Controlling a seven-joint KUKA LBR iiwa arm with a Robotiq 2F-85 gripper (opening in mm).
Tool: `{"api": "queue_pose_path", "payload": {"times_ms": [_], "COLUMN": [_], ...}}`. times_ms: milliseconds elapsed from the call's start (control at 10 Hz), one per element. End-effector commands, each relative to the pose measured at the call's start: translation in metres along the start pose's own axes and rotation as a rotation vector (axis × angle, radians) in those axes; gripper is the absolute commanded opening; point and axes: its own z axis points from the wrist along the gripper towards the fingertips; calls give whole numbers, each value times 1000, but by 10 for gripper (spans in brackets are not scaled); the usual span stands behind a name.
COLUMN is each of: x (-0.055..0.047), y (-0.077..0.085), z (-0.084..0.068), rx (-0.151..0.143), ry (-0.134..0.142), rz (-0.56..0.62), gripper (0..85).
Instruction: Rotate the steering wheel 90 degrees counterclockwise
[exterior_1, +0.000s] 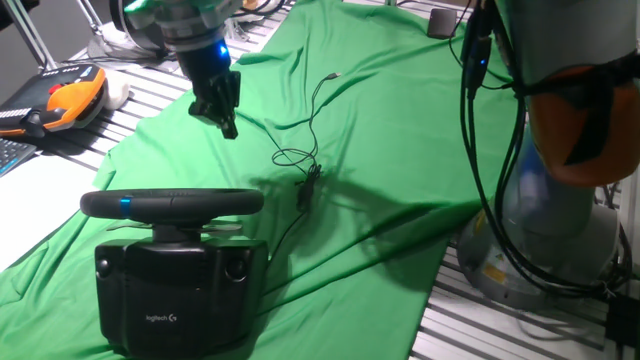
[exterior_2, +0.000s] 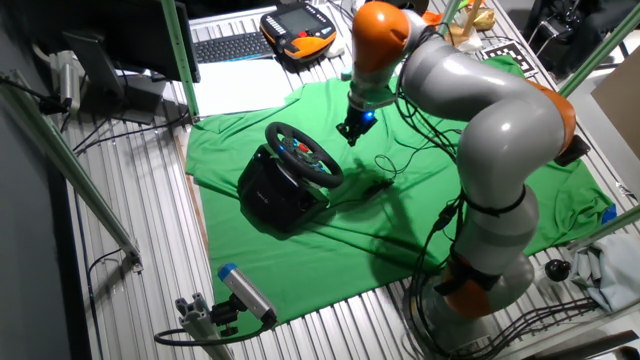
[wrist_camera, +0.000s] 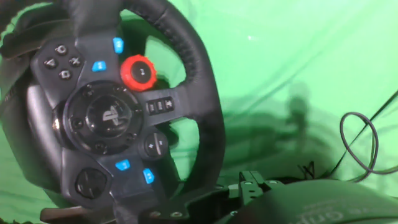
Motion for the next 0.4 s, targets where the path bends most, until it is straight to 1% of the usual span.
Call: {"api": "queue_pose_path", "payload": {"times_ms": [0,100,200,300], "x": [1,1,0,0], "y": [-2,-2,-2,-4], "z": [0,0,1,1], "rx": [-17,-16,-9,-15], "ry": [8,16,14,12], "rz": [14,21,25,28], "gripper": [0,0,0,0]}}
